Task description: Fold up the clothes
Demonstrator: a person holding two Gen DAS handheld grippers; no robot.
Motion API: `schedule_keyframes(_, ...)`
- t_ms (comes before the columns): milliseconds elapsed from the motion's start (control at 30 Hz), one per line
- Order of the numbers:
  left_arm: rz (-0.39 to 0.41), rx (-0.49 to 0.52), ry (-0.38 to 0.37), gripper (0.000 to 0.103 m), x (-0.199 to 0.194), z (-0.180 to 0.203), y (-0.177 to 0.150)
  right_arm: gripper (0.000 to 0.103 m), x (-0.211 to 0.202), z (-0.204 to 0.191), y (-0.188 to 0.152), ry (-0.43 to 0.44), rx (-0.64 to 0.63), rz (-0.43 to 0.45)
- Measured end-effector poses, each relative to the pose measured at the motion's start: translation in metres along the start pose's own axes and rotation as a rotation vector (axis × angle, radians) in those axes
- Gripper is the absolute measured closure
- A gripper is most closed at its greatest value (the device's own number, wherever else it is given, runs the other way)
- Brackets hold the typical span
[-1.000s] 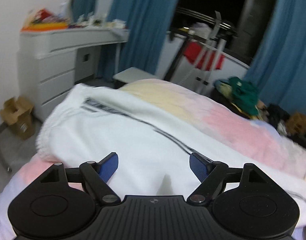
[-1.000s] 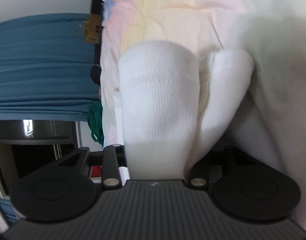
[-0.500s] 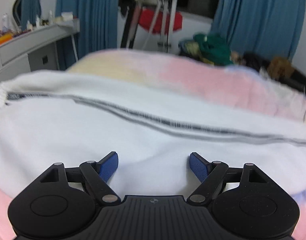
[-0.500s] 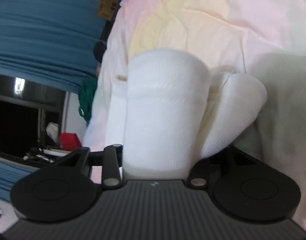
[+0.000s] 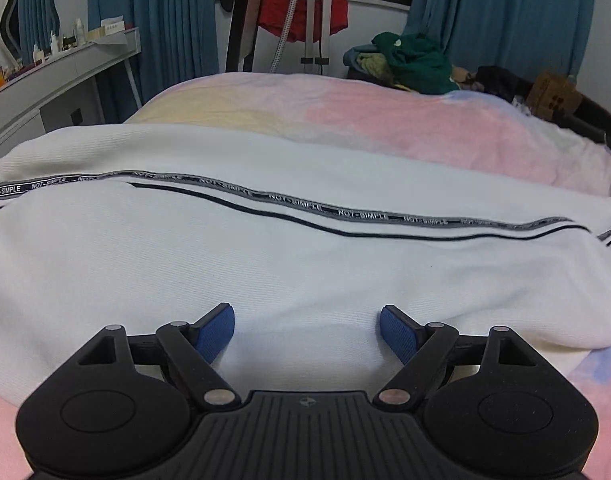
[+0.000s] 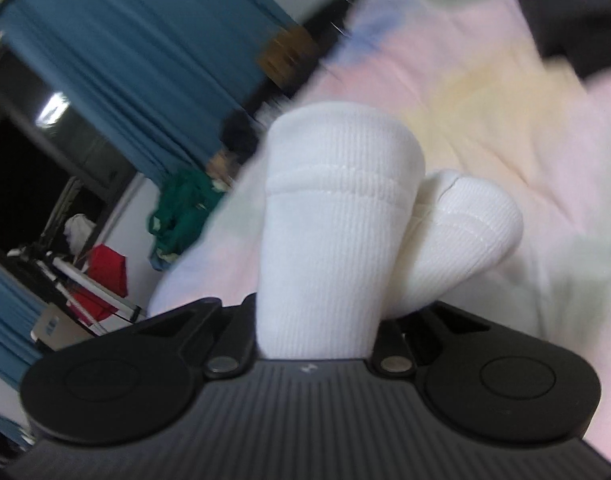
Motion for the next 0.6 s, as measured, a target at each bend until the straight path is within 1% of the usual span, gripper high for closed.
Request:
schedule_keyframes(167, 0.032, -0.064, -0.005, 0.021, -0.009, -0.016, 0.012, 0.092, -0.030, -0.080, -0.001, 0.074, -0.210, 0.138)
schedule_keyframes(267, 0.057, -0.112, -0.007, 0.021, -0.017, -0.025, 0.019, 0.092, -0.058, -0.123, -0.015, 0.148, -0.314, 0.193)
schedule_keyframes(333, 0.073, -0.144, -0.007, 0.021, -0.023, -0.031, 0.023, 0.092, -0.073, -0.153, -0.034, 0.210, -0.387, 0.220)
schedule_keyframes(467, 0.109, -0.213, -0.001, 0.021, -0.036, -0.045, 0.033, 0.093, -0.103, -0.213, -0.092, 0.360, -0.532, 0.245)
schedule_keyframes(533, 0.134, -0.248, 0.021, 0.021, -0.045, -0.057, 0.040, 0.093, -0.119, -0.229, -0.131, 0.438, -0.610, 0.226)
schedule_keyframes(600, 0.153, -0.267, 0.042, 0.021, -0.051, -0.066, 0.044, 0.093, -0.134, -0.237, -0.175, 0.503, -0.681, 0.183)
Point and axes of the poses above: each gripper's, at about its wrist camera, not at the fingertips, and x roughly the way its jaws point, z to its right, y to its top, the point moved 2 cm from there along x, roughly the way its jaws point, and after that the axes turned 14 degrees about z, right-handed, at the moved point
